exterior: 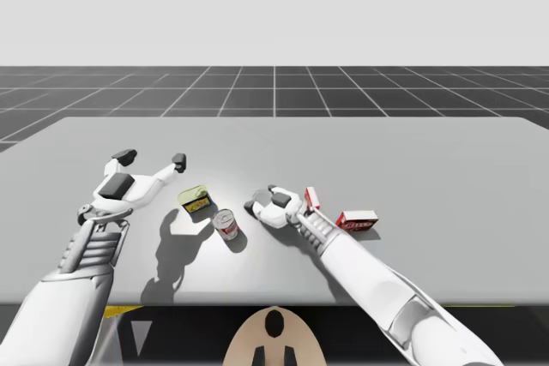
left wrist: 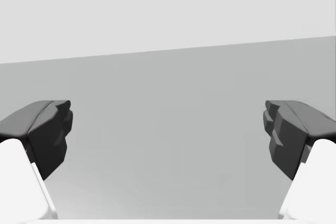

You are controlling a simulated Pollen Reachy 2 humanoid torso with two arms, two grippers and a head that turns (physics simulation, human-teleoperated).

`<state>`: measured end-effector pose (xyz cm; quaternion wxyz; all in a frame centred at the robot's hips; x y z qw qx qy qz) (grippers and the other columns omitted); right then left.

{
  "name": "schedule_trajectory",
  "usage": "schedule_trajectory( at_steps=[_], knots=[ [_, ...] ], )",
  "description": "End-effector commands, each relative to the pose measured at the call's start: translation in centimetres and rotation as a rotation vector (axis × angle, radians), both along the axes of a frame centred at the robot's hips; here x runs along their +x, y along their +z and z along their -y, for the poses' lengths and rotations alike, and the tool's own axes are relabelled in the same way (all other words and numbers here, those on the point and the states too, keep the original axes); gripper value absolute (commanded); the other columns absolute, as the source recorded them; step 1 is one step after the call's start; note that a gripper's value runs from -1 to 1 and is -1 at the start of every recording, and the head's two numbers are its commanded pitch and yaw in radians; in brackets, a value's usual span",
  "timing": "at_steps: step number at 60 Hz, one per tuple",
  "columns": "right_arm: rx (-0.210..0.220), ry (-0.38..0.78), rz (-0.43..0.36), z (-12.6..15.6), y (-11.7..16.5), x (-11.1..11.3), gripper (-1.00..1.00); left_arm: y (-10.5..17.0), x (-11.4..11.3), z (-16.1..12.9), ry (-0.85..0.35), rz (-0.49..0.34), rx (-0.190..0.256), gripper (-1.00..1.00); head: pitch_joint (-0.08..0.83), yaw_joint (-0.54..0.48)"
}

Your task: Lift the tuna fish can off the table.

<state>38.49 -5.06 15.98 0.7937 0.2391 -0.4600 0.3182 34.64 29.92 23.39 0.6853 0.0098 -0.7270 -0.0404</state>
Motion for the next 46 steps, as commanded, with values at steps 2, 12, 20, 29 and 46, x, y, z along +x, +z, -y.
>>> schedule_trajectory(
  at_steps=[2,12,20,29,46],
  knots=[
    [0.191,0.157,-0.104,-9.9,-0.8,-4.7,1.0,-0.1,0.0,0.0,-0.001,-0.002,0.0,-1.0,0.347,0.11],
    [0.235,0.158,-0.014,-9.2,3.7,-4.8,1.0,-0.1,0.1,0.1,0.0,-0.003,-0.002,-1.0,0.34,0.1],
    [0.268,0.166,0.069,-8.3,8.1,-5.2,1.0,0.0,0.1,0.0,0.001,-0.003,-0.004,-1.0,0.33,0.09],
    [0.298,0.164,0.169,-7.1,12.3,-5.8,1.0,0.1,0.1,0.0,0.002,-0.003,-0.006,-1.0,0.321,0.09],
    [0.381,0.11,0.415,-4.0,19.3,-7.5,1.0,0.1,0.0,0.0,0.004,0.001,-0.006,-1.0,0.299,0.07]
  ],
)
